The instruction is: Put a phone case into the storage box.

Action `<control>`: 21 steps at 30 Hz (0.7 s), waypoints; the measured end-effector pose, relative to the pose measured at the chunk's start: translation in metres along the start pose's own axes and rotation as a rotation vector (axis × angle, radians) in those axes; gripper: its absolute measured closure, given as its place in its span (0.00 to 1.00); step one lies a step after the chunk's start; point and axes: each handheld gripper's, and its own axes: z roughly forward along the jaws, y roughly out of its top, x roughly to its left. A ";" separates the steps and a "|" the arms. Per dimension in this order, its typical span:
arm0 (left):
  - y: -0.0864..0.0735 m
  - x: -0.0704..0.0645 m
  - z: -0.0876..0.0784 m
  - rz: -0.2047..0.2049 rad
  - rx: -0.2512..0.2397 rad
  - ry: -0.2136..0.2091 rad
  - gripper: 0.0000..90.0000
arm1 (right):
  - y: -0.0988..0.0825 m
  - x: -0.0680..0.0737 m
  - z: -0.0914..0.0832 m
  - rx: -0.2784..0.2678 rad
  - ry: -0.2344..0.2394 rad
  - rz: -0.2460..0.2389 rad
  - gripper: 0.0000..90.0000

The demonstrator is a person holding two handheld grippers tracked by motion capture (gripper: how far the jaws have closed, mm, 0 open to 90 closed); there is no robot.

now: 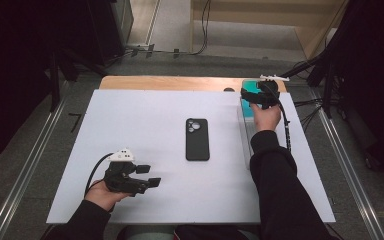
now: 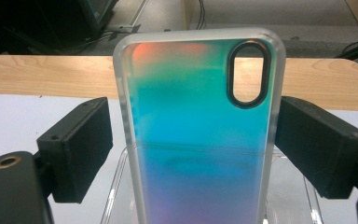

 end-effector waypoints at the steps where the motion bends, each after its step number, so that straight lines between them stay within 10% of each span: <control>1: 0.000 0.000 0.000 0.001 0.001 0.001 0.35 | 0.000 0.000 0.000 -0.001 0.000 -0.002 0.12; 21: 0.000 0.001 0.000 -0.005 -0.001 0.008 0.35 | 0.004 -0.009 -0.014 0.048 0.055 -0.008 0.00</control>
